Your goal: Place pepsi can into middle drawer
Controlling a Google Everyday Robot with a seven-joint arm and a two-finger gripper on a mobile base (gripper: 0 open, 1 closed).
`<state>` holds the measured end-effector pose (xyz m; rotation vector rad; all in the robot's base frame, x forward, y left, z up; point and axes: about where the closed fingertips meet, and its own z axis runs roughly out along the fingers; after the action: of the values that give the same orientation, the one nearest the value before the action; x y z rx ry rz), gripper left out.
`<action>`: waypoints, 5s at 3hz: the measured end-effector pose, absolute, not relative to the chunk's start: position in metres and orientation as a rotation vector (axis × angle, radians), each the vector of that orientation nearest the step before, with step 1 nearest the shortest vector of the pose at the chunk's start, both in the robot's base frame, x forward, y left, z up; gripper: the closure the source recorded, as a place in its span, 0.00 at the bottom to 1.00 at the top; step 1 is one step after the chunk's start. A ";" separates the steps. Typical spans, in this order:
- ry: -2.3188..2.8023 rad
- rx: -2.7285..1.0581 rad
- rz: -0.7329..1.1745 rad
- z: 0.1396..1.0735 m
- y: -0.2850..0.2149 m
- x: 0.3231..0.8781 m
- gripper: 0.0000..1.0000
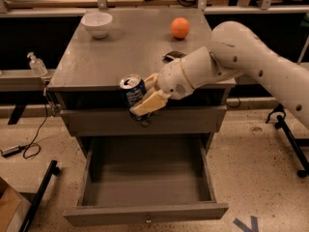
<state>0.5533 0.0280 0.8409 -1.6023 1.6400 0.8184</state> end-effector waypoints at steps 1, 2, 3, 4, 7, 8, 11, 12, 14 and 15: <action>1.619 -1.646 0.822 0.810 0.023 0.540 1.00; 1.626 -1.679 0.830 0.782 0.016 0.524 1.00; 1.675 -1.626 0.847 0.722 -0.010 0.513 1.00; 1.703 -1.524 0.845 0.679 -0.026 0.518 1.00; 1.584 -1.518 0.837 0.638 -0.010 0.516 1.00; 1.469 -1.483 0.873 0.606 -0.004 0.522 1.00; 1.460 -1.500 0.901 0.554 0.023 0.518 1.00; 1.447 -1.483 0.920 0.530 0.037 0.517 1.00; 1.452 -1.442 1.000 0.470 0.062 0.517 1.00; 1.483 -1.378 1.062 0.439 0.072 0.515 0.82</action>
Offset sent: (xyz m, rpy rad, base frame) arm -0.0478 -0.0240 -0.0927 -0.0595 0.0193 0.0757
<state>0.5146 0.0721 0.4390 -1.3780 1.4831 1.0616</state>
